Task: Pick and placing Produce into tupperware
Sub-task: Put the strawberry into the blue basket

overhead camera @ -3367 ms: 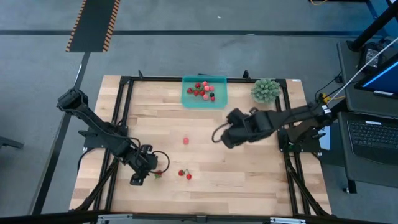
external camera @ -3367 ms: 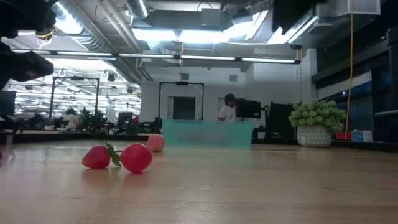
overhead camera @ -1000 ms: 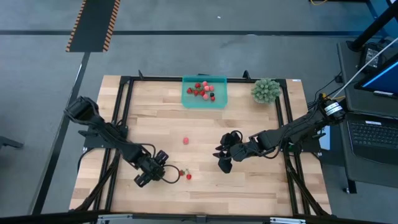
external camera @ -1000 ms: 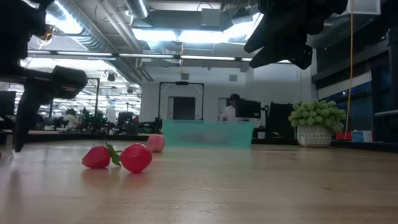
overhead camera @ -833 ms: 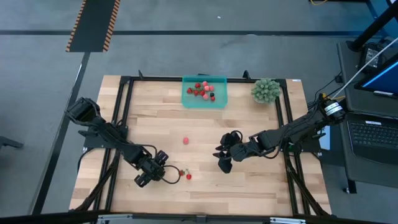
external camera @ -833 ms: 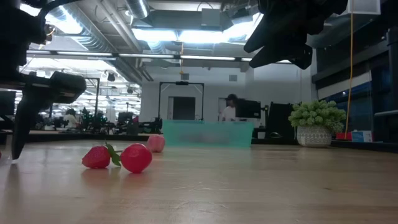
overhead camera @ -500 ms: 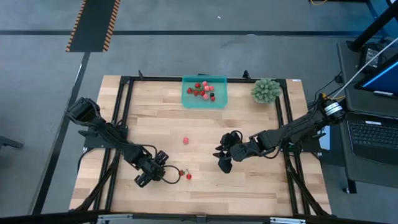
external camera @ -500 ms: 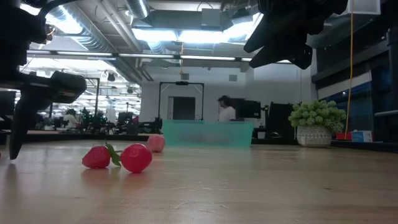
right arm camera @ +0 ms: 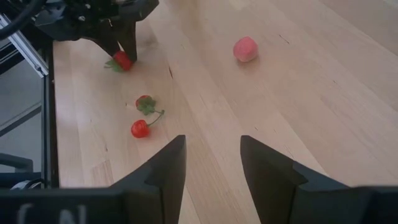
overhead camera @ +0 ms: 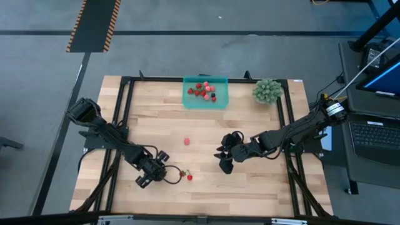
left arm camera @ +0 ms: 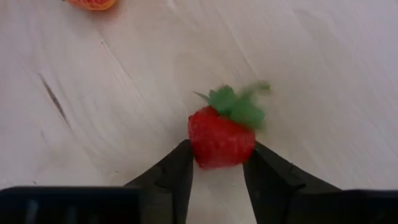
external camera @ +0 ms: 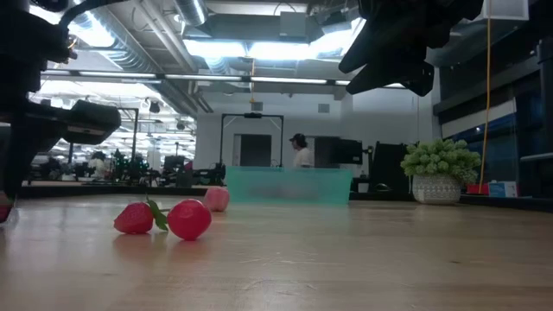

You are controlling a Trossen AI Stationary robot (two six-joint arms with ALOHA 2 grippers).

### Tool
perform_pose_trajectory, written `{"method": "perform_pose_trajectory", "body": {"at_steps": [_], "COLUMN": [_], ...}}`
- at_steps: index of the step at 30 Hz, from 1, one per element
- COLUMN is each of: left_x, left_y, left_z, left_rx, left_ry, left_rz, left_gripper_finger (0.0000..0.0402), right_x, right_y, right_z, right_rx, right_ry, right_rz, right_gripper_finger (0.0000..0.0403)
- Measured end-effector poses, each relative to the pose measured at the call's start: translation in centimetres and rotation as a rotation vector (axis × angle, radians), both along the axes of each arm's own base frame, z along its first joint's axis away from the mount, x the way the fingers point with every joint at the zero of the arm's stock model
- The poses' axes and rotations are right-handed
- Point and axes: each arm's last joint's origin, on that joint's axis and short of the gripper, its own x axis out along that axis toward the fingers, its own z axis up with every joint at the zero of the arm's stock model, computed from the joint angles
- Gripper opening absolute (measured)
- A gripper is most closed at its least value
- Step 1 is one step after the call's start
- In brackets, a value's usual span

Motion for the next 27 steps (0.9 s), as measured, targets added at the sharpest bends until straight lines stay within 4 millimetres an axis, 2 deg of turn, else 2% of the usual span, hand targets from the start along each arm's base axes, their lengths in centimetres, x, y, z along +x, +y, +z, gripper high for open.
{"method": "perform_pose_trajectory", "body": {"at_steps": [16, 20, 27], "left_x": [1.0, 1.1, 1.1], "left_y": [1.6, 1.8, 1.7], "left_z": [0.0, 0.0, 0.0], "left_rx": [-0.031, -0.058, -0.080], "left_ry": [0.017, 0.036, 0.051], "left_rz": [0.174, 0.175, 0.188], "left_gripper_finger": [0.0087, 0.0115, 0.0205], "right_x": [0.0, 0.0, 0.0], "right_y": [0.0, 0.0, 0.0], "right_z": [0.0, 0.0, 0.0], "right_rx": [0.002, 0.002, 0.001], "right_ry": [0.000, 0.000, 0.000], "right_rz": [-0.002, -0.001, -0.001], "right_gripper_finger": [0.0155, 0.0155, 0.0155]}}
